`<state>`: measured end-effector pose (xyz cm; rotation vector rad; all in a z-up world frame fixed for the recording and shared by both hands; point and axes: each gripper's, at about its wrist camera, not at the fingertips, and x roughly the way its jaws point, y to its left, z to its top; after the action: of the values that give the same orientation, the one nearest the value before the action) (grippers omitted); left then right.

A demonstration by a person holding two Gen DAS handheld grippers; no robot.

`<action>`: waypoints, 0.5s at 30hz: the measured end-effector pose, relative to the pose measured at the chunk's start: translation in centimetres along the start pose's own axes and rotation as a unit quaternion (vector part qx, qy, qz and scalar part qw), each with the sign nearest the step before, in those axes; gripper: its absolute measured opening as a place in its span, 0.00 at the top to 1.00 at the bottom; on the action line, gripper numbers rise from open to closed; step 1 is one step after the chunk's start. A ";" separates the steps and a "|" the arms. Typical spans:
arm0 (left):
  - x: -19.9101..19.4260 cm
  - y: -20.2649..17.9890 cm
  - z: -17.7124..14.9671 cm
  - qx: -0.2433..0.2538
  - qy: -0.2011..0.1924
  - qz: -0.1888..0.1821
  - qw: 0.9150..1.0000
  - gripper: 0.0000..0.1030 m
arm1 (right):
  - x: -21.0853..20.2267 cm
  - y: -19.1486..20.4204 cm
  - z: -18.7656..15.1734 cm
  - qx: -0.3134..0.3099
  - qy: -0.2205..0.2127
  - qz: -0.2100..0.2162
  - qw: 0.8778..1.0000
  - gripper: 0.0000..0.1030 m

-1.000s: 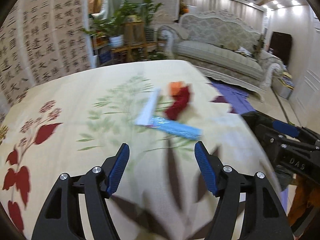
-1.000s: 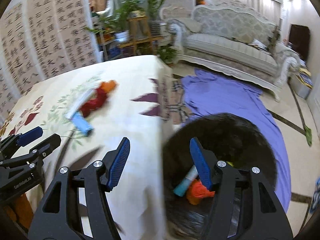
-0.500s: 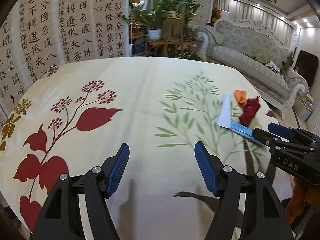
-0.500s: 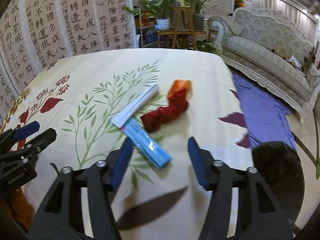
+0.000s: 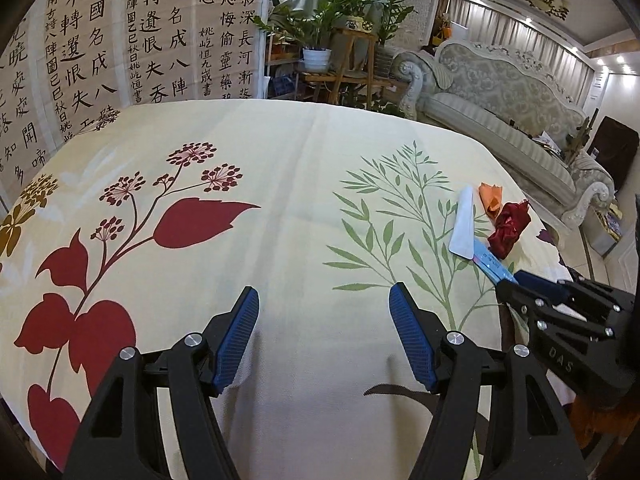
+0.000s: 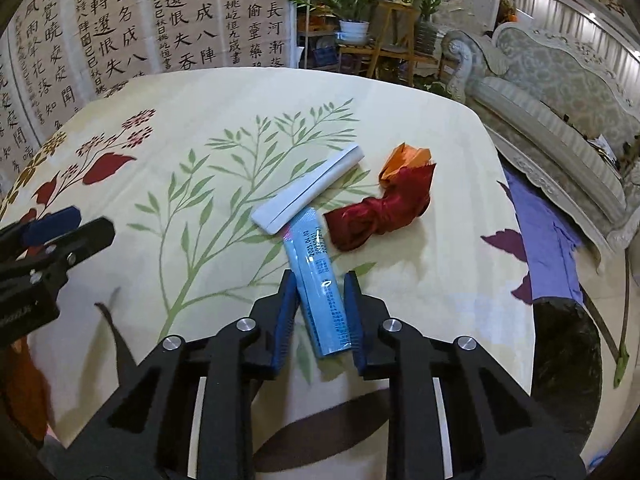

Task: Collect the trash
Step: 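Grasp the blue-and-white tube with the right tool and lift it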

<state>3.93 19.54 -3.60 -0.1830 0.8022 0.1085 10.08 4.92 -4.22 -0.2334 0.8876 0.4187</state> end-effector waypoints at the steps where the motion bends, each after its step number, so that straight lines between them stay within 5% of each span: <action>1: 0.0 0.0 -0.1 0.001 0.000 0.000 1.000 0.36 | -0.2 0.1 -0.3 0.000 0.000 0.001 1.000 0.80; 15: -0.2 -1.9 -0.6 0.025 0.003 -0.014 1.000 0.36 | -2.5 -3.0 -3.6 0.062 -0.009 -0.063 0.996 0.81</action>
<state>3.68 17.60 -3.67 -0.1480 0.8076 0.0614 7.45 0.29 -4.37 -0.1700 0.8738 0.2465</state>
